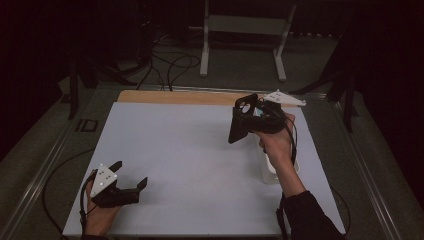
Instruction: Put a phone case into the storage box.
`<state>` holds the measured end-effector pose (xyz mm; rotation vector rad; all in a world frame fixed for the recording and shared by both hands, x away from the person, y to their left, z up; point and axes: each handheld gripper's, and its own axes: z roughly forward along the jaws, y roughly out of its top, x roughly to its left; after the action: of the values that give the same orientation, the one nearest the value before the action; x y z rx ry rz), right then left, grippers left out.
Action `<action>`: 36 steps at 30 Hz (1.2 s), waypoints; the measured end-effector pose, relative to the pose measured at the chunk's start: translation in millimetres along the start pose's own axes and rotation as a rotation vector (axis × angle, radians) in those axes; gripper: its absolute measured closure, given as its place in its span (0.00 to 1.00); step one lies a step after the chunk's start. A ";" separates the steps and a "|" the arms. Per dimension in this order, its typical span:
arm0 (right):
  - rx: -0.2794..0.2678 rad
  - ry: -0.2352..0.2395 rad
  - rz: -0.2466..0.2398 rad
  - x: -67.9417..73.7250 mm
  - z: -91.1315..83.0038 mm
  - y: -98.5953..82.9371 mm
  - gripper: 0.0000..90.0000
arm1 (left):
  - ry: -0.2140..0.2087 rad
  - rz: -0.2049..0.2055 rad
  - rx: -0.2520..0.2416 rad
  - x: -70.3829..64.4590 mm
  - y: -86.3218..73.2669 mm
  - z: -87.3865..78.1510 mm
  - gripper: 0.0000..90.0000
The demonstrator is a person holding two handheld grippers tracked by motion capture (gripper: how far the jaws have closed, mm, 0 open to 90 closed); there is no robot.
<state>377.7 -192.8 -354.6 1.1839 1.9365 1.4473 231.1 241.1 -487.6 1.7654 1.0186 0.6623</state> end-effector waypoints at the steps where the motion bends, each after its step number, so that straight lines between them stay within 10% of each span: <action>1: 0.000 -0.015 0.003 -2.5 1.3 1.1 0.15 | -0.001 0.002 0.002 -0.6 0.2 0.4 0.00; 36: -0.014 -0.206 0.060 -55.5 13.6 21.5 0.15 | -0.003 -0.002 0.003 -0.1 -0.7 0.4 0.00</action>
<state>425.5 -229.9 -347.1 1.3384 1.7627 1.3086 231.1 241.0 -488.4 1.7672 1.0200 0.6575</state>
